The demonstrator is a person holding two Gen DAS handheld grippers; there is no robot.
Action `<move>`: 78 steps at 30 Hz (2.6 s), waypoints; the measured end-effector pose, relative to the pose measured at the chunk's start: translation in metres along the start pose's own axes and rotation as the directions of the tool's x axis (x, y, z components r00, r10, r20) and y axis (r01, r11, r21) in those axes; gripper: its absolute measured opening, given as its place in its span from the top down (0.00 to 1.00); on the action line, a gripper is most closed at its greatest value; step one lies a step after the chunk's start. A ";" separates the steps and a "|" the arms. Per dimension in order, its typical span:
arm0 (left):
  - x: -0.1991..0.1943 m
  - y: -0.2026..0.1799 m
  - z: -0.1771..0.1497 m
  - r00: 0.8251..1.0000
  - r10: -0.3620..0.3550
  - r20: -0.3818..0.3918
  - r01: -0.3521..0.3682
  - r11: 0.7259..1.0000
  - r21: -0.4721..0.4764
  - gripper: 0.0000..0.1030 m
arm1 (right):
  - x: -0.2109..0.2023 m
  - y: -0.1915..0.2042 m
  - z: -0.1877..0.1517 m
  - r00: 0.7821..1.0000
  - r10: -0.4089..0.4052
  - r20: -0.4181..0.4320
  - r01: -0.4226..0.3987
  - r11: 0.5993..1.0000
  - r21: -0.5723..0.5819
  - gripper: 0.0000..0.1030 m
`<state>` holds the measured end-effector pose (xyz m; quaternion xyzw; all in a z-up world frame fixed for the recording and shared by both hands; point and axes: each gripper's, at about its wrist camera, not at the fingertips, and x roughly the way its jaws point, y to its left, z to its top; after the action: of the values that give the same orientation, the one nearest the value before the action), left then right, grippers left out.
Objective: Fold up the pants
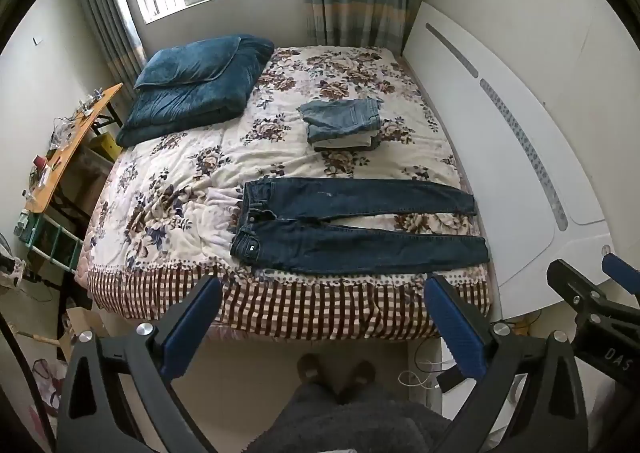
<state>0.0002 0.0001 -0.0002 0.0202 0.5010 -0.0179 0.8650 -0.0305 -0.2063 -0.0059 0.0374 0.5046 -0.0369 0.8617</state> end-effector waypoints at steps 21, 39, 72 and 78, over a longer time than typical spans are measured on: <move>-0.002 -0.001 0.006 1.000 0.010 0.018 -0.010 1.000 0.001 0.00 | -0.001 0.002 0.000 1.000 -0.004 0.003 0.004 1.000 -0.003 0.00; -0.002 0.000 0.012 1.000 0.013 0.024 -0.013 1.000 0.003 0.00 | 0.000 0.001 0.002 1.000 -0.002 0.004 0.002 1.000 0.000 0.00; -0.008 0.003 0.012 0.999 0.009 0.031 -0.009 1.000 0.005 0.00 | -0.008 0.004 0.004 1.000 -0.003 0.007 0.003 1.000 0.006 0.00; -0.012 0.000 0.012 0.999 0.005 0.035 -0.005 1.000 0.002 0.00 | -0.010 0.003 0.004 1.000 -0.009 0.015 0.009 1.000 0.009 0.00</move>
<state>0.0043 -0.0008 0.0161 0.0219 0.4856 -0.0167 0.8738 -0.0319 -0.2031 0.0052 0.0387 0.4983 -0.0435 0.8650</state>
